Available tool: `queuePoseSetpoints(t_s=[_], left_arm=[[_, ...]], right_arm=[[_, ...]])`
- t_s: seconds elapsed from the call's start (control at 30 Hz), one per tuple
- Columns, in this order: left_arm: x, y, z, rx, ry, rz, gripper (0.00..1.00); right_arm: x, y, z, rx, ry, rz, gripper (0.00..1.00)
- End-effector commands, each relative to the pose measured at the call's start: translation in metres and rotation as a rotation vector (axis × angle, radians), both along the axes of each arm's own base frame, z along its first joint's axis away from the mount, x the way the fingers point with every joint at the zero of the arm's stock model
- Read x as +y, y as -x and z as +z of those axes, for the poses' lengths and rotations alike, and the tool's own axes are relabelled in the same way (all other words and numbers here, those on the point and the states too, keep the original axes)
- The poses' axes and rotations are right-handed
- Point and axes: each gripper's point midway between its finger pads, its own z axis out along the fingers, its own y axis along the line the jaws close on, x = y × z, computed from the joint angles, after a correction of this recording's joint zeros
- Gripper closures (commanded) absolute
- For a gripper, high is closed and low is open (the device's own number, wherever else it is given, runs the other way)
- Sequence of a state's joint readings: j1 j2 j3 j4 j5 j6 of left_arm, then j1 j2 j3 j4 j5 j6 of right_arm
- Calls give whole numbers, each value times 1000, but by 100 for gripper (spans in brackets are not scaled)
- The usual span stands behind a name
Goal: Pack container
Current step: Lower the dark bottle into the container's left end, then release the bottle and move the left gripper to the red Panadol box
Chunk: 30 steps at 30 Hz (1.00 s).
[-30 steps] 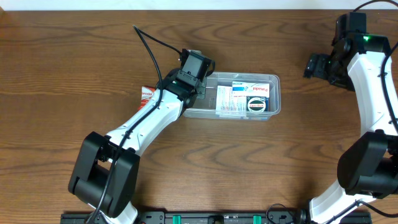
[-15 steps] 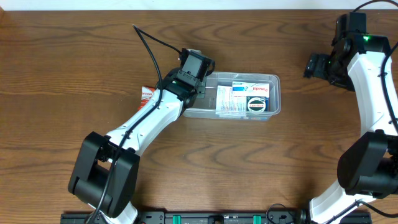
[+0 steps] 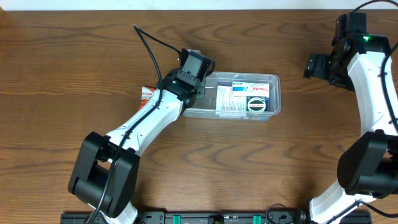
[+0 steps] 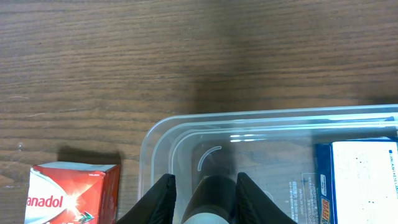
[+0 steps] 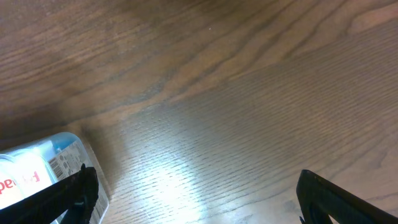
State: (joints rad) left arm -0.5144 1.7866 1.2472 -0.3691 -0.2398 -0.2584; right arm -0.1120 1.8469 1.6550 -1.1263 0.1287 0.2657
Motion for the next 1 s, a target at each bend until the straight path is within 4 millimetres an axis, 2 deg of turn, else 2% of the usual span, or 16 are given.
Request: queuePoseSetpoints(t_s=[0.0, 0.23, 0.67, 0.7, 0.73, 0.77, 0.97], left_arm=[[5, 0, -3, 2, -28, 13, 68], [16, -4, 0, -27, -78, 51, 78], [13, -9, 4, -53, -60, 54, 77], [13, -9, 5, -55, -59, 55, 72], [12, -10, 5, -60, -57, 55, 52], [12, -11, 7, -65, -53, 55, 42], [13, -18, 27, -122, -20, 66, 39]], right_arm=[[-3, -2, 4, -10, 14, 7, 1], [-3, -2, 4, -10, 14, 7, 1], [-3, -2, 4, -10, 14, 7, 1], [-3, -2, 4, -10, 14, 6, 1], [-3, -2, 4, -10, 14, 7, 1], [-3, -2, 4, -10, 14, 7, 1], [-3, -2, 4, -10, 14, 7, 1]])
